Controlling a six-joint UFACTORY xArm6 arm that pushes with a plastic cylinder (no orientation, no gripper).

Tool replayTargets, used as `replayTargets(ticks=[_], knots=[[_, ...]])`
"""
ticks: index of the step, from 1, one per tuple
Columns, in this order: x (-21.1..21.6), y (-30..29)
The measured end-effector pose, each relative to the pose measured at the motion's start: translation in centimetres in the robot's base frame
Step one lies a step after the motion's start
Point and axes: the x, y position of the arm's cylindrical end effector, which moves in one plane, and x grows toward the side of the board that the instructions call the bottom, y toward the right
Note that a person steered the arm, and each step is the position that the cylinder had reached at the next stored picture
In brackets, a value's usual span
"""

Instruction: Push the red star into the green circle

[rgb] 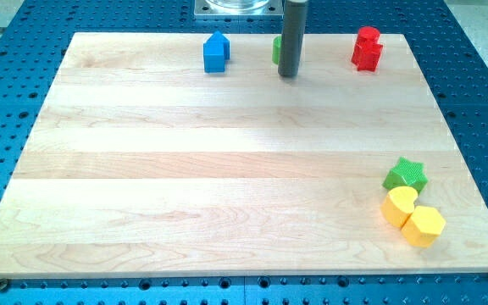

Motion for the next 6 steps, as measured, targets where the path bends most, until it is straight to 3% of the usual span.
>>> replayTargets(ticks=[1, 2, 3, 4, 5, 6], knots=[[1.7, 10.3], [-1.3, 18.7], [-5.7, 14.3], [-4.6, 3.6], [-4.1, 7.3], [-5.2, 18.1]])
